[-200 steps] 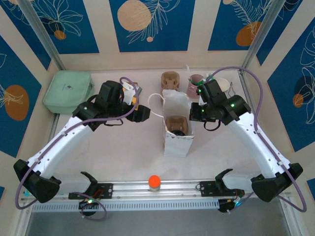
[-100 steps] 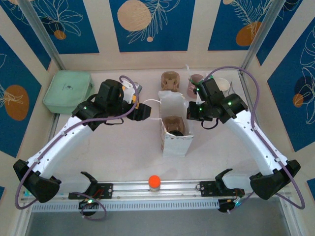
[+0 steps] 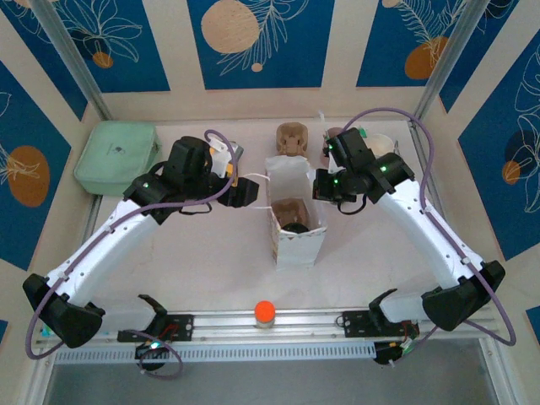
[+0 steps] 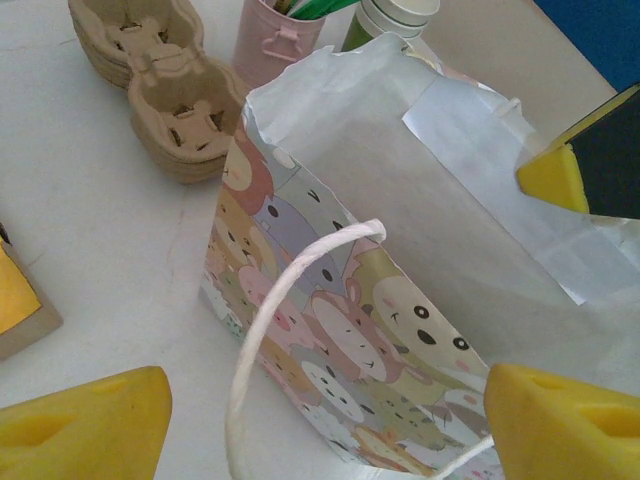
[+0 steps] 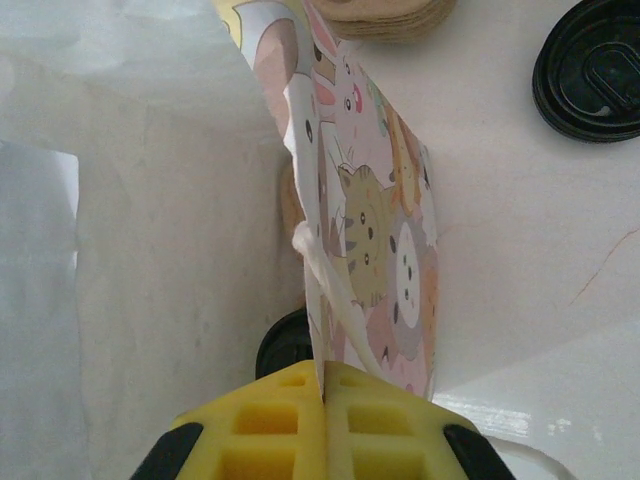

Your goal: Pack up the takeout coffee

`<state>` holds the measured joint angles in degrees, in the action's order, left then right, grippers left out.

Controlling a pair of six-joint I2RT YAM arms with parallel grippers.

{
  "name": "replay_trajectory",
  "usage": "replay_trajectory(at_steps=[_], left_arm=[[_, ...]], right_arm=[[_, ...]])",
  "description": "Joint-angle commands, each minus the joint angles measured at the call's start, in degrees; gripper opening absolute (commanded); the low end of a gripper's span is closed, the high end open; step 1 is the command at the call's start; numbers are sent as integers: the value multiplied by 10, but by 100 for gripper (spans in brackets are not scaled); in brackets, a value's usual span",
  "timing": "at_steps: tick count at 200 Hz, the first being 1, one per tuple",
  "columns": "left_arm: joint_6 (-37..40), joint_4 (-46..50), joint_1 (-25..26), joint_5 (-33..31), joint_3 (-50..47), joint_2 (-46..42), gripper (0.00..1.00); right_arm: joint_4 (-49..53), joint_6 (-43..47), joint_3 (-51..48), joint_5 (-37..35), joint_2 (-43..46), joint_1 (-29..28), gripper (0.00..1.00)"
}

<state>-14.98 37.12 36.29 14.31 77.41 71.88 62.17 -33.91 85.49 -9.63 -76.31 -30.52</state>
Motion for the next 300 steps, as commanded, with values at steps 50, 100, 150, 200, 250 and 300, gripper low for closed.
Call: replay_trajectory(at_steps=[50, 100, 150, 200, 250, 300], left_arm=[[13, 18, 7, -27, 23, -16, 82], [15, 24, 7, -36, 26, -24, 82], [14, 26, 7, -38, 27, -27, 82], [15, 30, 7, -43, 28, -32, 82], [17, 33, 7, -48, 29, -35, 83], [18, 35, 7, -50, 31, -37, 83]], right_arm=[[12, -2, 23, -5, -2, -6, 17], [20, -3, 32, -13, 0, -7, 36], [23, -3, 35, -16, 4, -7, 60], [25, -1, 43, -20, 8, -9, 68], [35, 4, 63, -29, 6, -20, 77], [51, 8, 90, -45, 5, -35, 80]])
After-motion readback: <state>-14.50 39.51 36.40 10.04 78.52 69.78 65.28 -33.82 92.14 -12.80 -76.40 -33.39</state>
